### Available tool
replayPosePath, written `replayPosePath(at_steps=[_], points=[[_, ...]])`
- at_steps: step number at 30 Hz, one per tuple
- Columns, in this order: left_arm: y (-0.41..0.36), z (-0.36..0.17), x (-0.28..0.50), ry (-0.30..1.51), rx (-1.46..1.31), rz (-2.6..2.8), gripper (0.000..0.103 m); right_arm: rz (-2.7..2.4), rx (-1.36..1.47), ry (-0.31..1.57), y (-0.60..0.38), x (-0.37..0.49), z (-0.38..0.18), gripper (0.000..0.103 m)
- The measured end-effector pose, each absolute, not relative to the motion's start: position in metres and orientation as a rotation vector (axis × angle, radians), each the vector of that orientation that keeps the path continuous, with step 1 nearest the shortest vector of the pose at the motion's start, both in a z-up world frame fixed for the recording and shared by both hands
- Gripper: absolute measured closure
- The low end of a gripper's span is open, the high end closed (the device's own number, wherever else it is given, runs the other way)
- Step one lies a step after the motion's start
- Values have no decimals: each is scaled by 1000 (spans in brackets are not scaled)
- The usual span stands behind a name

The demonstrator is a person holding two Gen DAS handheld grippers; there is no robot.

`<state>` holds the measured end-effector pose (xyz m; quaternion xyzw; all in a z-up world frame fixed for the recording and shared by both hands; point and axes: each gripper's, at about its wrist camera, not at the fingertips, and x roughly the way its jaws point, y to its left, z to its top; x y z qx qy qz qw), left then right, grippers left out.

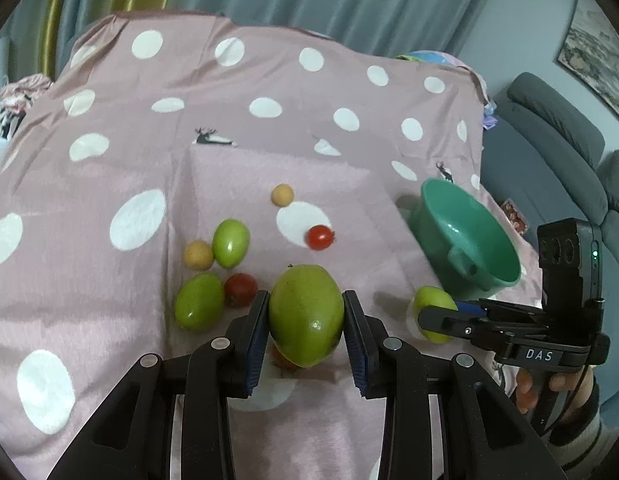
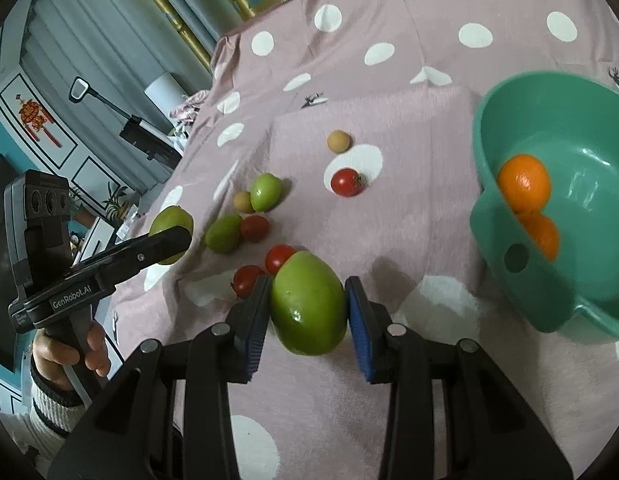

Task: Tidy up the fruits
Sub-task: 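Grasp the large green fruit with the left tool while the right tool grasps a small green fruit, then carry both green fruits over the green bowl and lower them in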

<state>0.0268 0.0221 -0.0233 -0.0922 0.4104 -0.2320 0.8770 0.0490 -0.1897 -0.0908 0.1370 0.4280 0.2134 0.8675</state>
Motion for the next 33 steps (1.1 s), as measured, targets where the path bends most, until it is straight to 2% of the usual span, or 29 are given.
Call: replayPosePath(at_steps=[16,33], points=[[1,6,21,804,-146,-511,68,408,342,771,-229,35,-59,65],[-42,23,26,787,-100,-584,68,309,429,684,-286,18,-49,65]])
